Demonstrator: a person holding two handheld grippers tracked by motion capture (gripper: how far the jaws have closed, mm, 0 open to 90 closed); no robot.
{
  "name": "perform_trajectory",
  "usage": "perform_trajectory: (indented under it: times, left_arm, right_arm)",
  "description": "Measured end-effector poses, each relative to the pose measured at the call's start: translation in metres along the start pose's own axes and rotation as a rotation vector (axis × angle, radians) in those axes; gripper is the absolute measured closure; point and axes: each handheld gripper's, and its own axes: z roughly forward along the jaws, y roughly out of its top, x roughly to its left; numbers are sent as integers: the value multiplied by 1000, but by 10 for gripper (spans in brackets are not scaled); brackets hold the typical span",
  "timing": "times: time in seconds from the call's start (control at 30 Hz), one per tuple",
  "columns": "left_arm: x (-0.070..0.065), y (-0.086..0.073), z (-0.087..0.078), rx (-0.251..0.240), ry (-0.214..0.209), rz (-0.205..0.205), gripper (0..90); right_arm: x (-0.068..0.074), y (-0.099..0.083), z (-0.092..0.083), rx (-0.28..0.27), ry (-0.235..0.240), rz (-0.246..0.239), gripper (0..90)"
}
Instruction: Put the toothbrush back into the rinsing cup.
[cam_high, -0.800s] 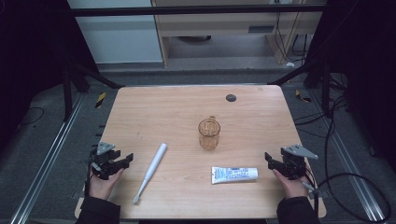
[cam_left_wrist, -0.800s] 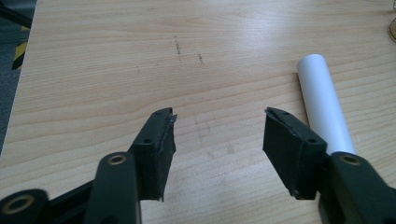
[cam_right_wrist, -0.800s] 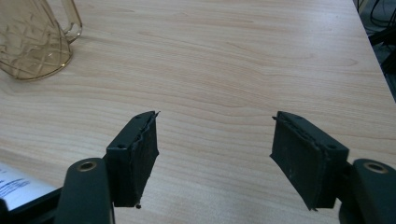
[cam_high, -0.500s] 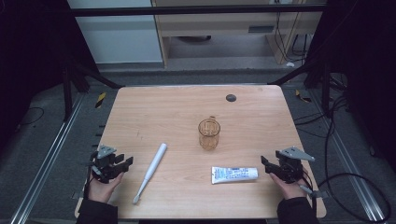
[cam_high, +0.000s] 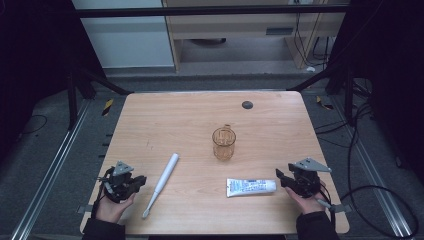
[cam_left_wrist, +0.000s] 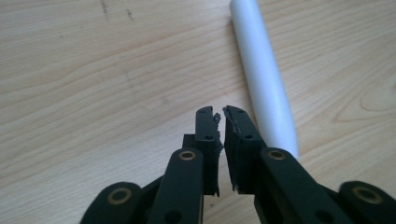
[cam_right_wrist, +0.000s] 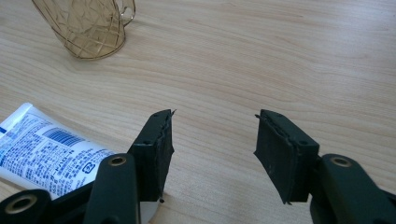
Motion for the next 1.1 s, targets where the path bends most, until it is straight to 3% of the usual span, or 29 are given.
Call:
perform_trajectory:
  times: [0.13, 0.17, 0.43, 1.1]
  left_arm:
    - [-7, -2, 3, 34, -21, 26, 888]
    - [-9, -3, 4, 51, -43, 38, 891]
    - [-15, -5, 7, 98, -85, 77, 896]
    - [-30, -6, 11, 118, -131, 119, 896]
  right_arm:
    - [0, 0, -1, 1, -3, 3, 459]
    - [0, 0, 0, 0, -4, 2, 456]
    - [0, -1, 1, 7, -4, -6, 445]
    - [0, -2, 3, 16, -10, -10, 432]
